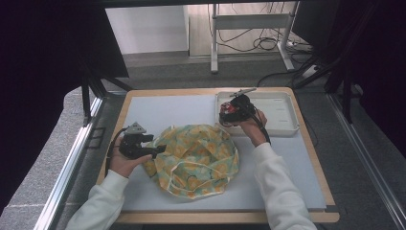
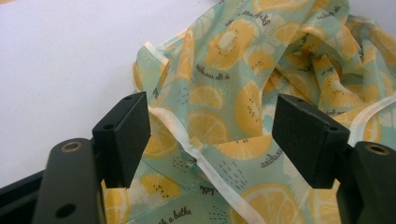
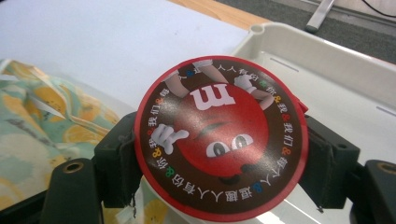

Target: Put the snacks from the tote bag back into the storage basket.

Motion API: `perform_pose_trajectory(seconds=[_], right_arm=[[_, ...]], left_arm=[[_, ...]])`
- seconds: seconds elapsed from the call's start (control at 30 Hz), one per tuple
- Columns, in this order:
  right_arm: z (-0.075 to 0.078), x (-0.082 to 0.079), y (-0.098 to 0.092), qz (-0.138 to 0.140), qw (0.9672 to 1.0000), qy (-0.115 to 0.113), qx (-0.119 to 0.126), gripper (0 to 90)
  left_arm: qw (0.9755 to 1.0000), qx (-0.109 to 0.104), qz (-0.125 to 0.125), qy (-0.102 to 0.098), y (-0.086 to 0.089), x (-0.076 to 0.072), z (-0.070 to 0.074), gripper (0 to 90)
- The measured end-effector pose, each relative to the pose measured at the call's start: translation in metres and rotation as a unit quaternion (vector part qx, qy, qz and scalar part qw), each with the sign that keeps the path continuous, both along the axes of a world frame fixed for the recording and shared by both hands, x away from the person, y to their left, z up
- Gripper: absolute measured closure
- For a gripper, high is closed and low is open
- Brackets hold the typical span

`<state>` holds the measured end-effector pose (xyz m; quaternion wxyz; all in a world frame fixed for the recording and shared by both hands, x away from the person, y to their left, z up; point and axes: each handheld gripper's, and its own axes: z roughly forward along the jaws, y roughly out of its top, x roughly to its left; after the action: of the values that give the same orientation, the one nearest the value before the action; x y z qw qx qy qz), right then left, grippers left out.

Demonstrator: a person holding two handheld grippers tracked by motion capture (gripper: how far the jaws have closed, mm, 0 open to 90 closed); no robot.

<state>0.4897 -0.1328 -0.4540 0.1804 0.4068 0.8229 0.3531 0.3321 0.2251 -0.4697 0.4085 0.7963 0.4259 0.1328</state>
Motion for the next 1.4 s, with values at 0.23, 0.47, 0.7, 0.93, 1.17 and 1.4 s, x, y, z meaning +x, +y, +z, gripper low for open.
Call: perform_pose_trajectory(seconds=[0.23,0.47,0.7,0.93,1.17,1.4], right_arm=[[-0.010,0.007,0.002,-0.004,0.9999,0.009,-0.008,25.4],[-0.020,0.013,0.004,-0.009,0.9997,0.019,-0.015,25.3],[-0.027,0.017,0.005,-0.010,0.9989,0.044,-0.015,24.9],[-0.023,0.014,0.003,-0.029,0.9993,0.021,0.007,14.1],[-0.010,0.004,-0.004,-0.035,0.9991,-0.001,0.026,12.1],[0.001,-0.009,-0.014,-0.025,0.9985,-0.030,0.037,13.2]], left_arm=[[1.0000,0.001,-0.002,0.001,0.000,0.000,0.000,28.4],[1.0000,0.001,-0.002,0.001,0.001,0.001,0.000,28.3],[1.0000,0.000,0.000,0.001,0.001,0.001,-0.001,28.3],[1.0000,-0.001,0.000,0.001,0.001,0.001,0.000,28.3],[1.0000,-0.006,0.001,0.003,0.003,0.002,0.001,28.3],[1.0000,-0.002,0.006,0.001,0.002,0.002,0.001,28.4]])
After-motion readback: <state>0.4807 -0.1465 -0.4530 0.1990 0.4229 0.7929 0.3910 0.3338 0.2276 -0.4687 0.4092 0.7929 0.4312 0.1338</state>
